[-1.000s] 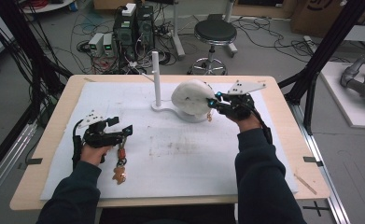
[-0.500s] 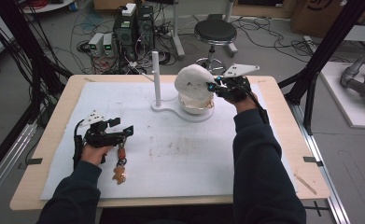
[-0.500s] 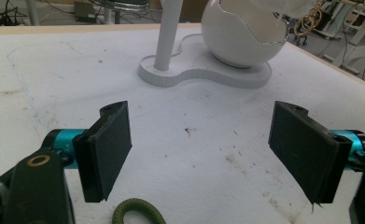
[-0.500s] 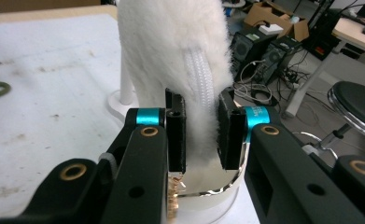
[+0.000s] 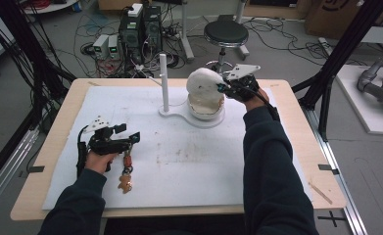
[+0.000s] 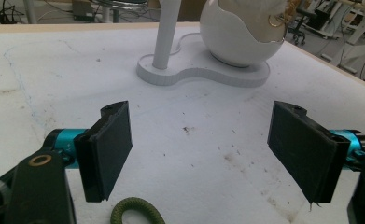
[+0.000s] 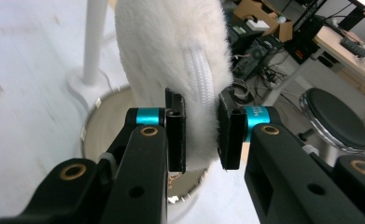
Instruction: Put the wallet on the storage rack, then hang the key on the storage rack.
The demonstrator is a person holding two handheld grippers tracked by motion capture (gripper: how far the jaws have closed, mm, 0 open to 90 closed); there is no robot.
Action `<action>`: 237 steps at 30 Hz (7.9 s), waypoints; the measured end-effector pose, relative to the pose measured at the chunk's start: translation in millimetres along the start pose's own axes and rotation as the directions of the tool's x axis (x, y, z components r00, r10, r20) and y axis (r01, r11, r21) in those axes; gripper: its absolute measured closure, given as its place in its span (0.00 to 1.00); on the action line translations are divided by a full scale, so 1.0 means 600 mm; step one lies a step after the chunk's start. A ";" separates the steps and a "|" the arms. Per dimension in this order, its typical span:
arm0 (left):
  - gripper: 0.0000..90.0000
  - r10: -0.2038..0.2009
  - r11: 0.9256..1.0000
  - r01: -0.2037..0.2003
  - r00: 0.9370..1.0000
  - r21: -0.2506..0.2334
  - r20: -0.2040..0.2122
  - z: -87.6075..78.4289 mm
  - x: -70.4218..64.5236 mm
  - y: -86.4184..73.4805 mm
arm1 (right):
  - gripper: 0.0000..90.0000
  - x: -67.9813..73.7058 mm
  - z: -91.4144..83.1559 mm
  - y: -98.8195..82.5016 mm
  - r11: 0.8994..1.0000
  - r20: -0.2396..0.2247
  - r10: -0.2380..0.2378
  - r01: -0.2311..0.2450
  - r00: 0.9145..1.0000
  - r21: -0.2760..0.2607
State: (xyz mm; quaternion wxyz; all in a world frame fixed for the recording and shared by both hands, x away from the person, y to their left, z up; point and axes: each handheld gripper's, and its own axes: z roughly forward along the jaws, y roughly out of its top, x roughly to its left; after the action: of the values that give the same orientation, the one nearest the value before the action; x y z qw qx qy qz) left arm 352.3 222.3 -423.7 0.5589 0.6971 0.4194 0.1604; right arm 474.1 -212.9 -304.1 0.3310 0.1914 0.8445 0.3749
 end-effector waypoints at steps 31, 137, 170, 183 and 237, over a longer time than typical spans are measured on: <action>0.24 -0.006 1.000 0.006 1.000 0.005 -0.002 -0.001 0.001 0.000 | 0.42 0.025 0.000 -0.049 0.973 -0.054 0.226 -0.222 0.973 0.063; 0.85 -0.017 0.973 0.041 0.994 0.227 -0.106 -0.031 -0.057 -0.019 | 0.31 0.159 -0.150 -0.234 0.892 0.026 0.451 -0.451 0.892 0.007; 0.85 0.007 0.998 -0.001 0.996 -0.069 0.090 0.013 -0.052 0.165 | 0.31 0.153 -0.151 -0.241 0.896 0.023 0.443 -0.443 0.896 -0.009; 0.85 -0.037 0.998 0.043 0.991 -0.046 0.126 0.064 -0.033 0.210 | 0.31 0.151 -0.152 -0.247 0.897 0.027 0.443 -0.443 0.896 -0.006; 0.27 0.058 0.998 -0.057 0.998 -0.029 0.005 0.059 -0.014 0.124 | 0.31 0.154 -0.146 -0.254 0.895 0.006 0.446 -0.446 0.895 0.001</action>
State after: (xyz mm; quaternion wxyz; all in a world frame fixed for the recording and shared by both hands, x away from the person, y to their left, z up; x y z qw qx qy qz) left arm 402.1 191.3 -365.3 0.5654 0.7012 0.3952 0.1804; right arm 336.0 -302.9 -414.5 0.2384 0.3814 0.7777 0.4391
